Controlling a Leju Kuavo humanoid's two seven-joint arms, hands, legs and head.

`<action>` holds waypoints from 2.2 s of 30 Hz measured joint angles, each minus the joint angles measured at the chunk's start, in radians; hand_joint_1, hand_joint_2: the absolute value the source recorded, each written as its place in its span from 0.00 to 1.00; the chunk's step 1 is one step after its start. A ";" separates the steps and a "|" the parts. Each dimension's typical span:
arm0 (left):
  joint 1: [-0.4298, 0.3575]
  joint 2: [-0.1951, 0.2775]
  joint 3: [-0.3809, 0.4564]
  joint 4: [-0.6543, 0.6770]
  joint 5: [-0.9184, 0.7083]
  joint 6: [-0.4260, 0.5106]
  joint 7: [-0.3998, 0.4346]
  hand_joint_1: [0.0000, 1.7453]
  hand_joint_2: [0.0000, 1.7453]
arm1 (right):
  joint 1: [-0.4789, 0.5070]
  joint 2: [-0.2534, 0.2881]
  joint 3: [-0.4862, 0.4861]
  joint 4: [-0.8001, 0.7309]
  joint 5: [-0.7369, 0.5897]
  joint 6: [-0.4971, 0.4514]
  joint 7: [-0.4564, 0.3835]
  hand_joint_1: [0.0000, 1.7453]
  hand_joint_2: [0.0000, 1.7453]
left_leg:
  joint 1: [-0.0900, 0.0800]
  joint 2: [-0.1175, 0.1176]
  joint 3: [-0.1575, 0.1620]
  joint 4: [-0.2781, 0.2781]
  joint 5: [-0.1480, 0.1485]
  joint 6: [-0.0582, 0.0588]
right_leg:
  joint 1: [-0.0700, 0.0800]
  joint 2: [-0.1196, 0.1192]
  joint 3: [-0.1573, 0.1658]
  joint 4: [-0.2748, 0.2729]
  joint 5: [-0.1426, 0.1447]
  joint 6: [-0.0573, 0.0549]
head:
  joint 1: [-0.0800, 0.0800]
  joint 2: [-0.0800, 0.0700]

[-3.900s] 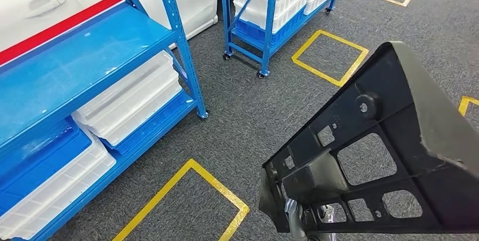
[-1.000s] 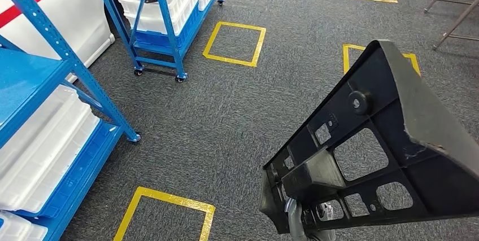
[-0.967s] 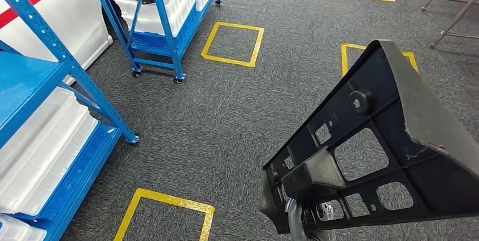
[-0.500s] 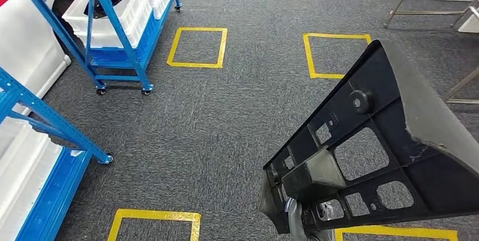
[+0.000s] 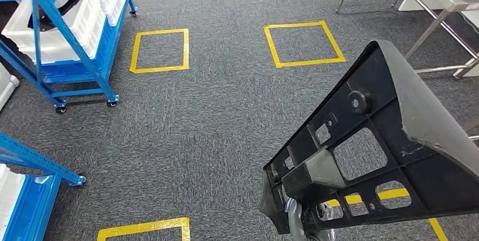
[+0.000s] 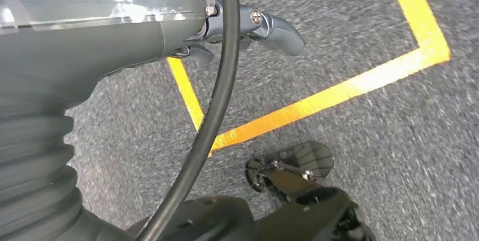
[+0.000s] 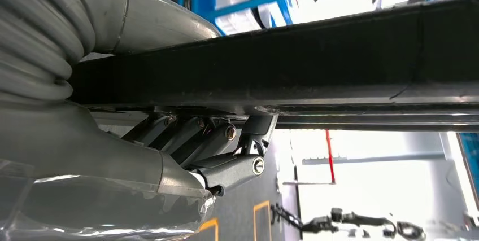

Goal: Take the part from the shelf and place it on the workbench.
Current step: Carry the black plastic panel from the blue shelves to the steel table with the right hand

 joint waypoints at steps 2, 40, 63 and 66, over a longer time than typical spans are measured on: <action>0.000 0.000 0.001 0.000 -0.003 0.000 0.000 0.00 1.00 | -0.001 0.000 0.000 0.000 -0.001 0.000 0.001 1.00 1.00 | -0.005 0.020 0.004 0.004 -0.007 -0.012 | 0.007 -0.035 0.035 -0.071 0.015 -0.009 | 0.000 0.000; -0.004 -0.006 0.013 0.000 -0.025 0.000 0.013 0.00 1.00 | 0.003 0.006 -0.003 0.001 0.001 0.000 0.013 1.00 1.00 | 0.009 -0.063 -0.068 0.208 -0.142 -0.044 | 0.004 0.052 0.029 -0.088 0.030 -0.045 | 0.000 0.000; 0.001 -0.014 0.015 0.000 -0.034 -0.003 0.016 0.00 1.00 | 0.001 0.005 -0.003 0.005 0.015 -0.005 0.023 1.00 1.00 | 0.003 0.019 0.012 -0.003 -0.013 -0.009 | 0.008 -0.030 0.042 -0.080 0.020 -0.005 | 0.000 0.000; -0.006 -0.015 0.015 0.000 -0.034 -0.003 0.015 0.00 1.00 | 0.004 0.005 -0.003 0.005 0.015 -0.005 0.023 1.00 1.00 | 0.002 0.038 0.020 0.000 -0.023 -0.025 | 0.010 -0.004 0.040 -0.090 0.020 -0.021 | 0.000 0.000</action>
